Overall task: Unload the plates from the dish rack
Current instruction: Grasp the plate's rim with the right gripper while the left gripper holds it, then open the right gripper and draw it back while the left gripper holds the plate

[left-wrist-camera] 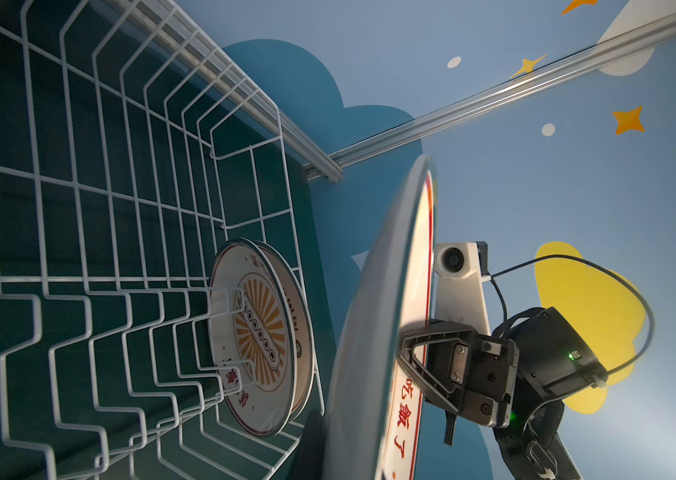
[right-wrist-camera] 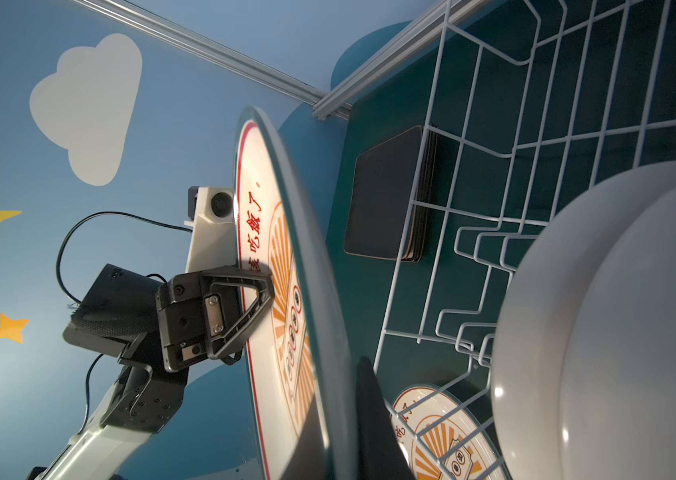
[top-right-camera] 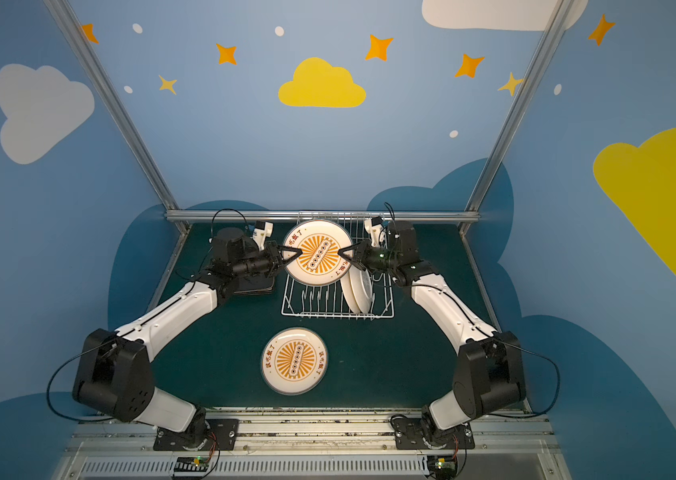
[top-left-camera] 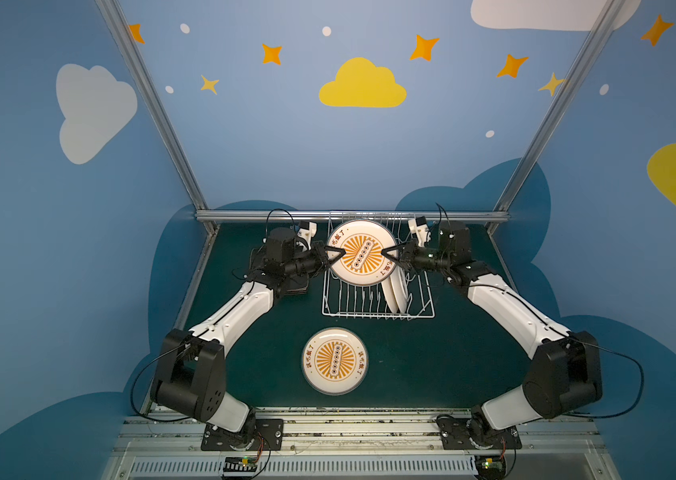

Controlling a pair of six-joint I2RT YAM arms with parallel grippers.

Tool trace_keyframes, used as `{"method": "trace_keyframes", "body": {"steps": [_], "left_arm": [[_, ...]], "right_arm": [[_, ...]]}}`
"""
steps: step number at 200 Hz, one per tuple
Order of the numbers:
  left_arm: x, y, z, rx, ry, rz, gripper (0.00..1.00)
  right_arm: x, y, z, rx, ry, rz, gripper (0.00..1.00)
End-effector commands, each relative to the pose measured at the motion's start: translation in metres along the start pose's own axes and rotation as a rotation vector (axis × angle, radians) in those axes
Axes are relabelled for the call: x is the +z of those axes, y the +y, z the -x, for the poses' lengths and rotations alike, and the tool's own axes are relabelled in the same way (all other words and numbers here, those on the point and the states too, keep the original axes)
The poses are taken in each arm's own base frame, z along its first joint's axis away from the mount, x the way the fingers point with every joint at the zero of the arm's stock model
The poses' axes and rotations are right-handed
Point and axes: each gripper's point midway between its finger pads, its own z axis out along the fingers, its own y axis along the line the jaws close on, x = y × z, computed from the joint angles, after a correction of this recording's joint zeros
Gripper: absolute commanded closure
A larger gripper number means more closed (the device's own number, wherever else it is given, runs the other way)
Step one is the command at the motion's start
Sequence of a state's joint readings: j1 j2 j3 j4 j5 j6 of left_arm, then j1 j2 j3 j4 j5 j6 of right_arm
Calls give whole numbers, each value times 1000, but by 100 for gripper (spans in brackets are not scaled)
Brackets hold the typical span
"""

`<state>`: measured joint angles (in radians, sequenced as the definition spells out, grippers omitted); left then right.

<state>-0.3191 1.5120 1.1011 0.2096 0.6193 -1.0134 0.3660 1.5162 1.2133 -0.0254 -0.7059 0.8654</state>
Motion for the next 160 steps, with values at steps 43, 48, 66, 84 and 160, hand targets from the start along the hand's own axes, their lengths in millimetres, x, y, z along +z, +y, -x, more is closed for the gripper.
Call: {"method": "trace_keyframes", "body": {"steps": [43,48,66,84,160], "left_arm": [[-31,-30,-2,71,-44,-23,97],[-34,-30,-3,74,-46,-15,97],[-46,-29,-13,81,-39,19,97],[-60,-24,-23,85,-31,63,97],[-126,2,-89,40,-2,223,97]], "right_arm": [[-19,22,6,-135,-38,-24,24],[-22,22,6,-147,-44,-33,21],[-30,24,5,-203,-53,-59,16],[-36,24,2,-263,-49,-89,12],[-69,24,-30,-590,-27,-149,12]]}}
